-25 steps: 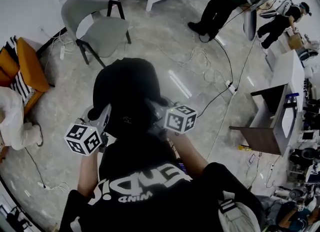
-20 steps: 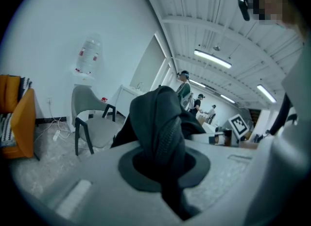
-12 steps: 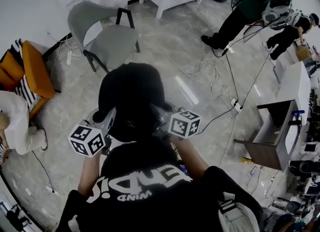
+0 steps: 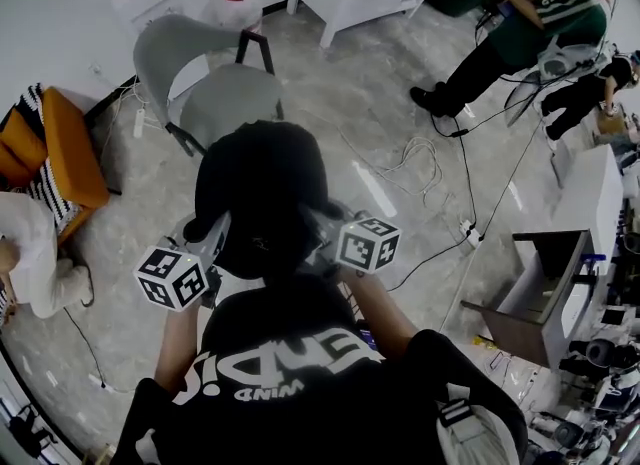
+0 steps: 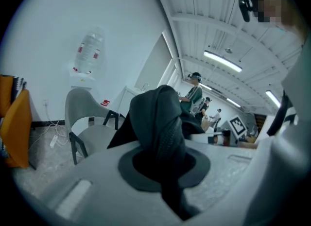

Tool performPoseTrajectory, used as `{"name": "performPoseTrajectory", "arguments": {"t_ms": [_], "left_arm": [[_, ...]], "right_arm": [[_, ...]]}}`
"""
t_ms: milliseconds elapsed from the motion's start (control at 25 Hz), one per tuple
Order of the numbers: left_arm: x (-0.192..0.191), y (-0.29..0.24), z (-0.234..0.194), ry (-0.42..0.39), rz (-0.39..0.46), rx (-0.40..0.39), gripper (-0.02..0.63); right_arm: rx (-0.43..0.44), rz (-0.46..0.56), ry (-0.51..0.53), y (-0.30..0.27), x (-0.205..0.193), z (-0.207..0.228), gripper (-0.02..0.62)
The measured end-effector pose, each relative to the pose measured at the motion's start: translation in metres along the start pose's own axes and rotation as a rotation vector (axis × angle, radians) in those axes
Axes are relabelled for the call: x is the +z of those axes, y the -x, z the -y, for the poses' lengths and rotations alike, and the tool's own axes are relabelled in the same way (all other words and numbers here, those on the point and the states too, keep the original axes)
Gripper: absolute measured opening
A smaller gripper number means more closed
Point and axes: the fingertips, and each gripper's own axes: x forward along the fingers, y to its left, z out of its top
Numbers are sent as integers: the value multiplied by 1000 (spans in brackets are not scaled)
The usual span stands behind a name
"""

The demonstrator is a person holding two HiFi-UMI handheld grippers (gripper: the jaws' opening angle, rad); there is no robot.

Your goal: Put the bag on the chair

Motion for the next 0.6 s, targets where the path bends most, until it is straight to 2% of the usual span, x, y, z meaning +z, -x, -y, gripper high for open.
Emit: {"name": "performPoseTrajectory", "arguments": {"t_ms": [600], "left_arm": [[66,-83,-52,27,73,66,21]], "right_arm": [[70,-52,42,-71,94,55,11]]}}
